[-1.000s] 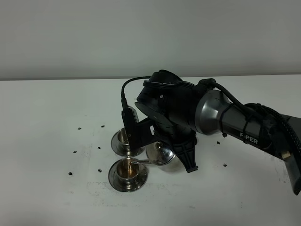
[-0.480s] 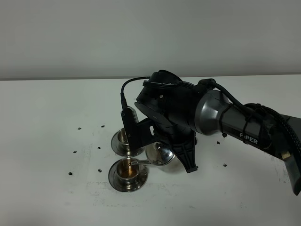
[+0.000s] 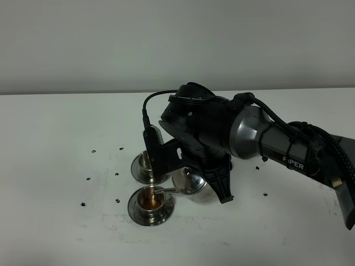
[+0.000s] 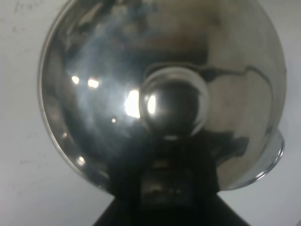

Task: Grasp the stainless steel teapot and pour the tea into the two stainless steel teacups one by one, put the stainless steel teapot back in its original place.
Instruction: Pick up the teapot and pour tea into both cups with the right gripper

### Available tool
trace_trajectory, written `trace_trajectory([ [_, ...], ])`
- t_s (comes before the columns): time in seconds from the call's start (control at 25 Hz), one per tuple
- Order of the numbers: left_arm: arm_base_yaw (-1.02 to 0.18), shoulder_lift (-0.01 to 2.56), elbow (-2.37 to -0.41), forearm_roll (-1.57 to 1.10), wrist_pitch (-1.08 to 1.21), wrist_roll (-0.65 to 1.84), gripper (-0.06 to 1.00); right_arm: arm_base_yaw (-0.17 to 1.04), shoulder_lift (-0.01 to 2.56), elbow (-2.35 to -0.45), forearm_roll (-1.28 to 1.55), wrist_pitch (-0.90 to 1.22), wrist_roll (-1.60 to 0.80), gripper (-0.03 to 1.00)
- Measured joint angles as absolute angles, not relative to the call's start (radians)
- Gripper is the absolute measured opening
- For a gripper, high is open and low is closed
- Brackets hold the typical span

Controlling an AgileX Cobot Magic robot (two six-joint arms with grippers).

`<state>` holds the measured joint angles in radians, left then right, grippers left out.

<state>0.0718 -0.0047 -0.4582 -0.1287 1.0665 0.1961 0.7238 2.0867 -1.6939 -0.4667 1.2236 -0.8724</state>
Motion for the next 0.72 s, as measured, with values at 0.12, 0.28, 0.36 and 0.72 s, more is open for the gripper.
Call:
trace_trajectory([
  [0.12, 0.072, -0.005, -0.458, -0.129, 1.066, 0.196, 0.38, 0.724, 2.087, -1.694, -0.469, 1.224, -0.872, 0.19],
  [0.28, 0.072, -0.005, -0.458, -0.129, 1.066, 0.196, 0.38, 0.724, 2.087, -1.694, -0.481, 1.224, -0.873, 0.19],
  [0.36, 0.072, -0.005, -0.458, -0.128, 1.066, 0.196, 0.38, 0.724, 2.087, -1.694, -0.489, 1.224, -0.871, 0.19],
  [0.72, 0.072, -0.005, -0.458, -0.128, 1.066, 0.196, 0.38, 0.725, 2.087, -1.694, -0.498, 1.224, -0.851, 0.19],
])
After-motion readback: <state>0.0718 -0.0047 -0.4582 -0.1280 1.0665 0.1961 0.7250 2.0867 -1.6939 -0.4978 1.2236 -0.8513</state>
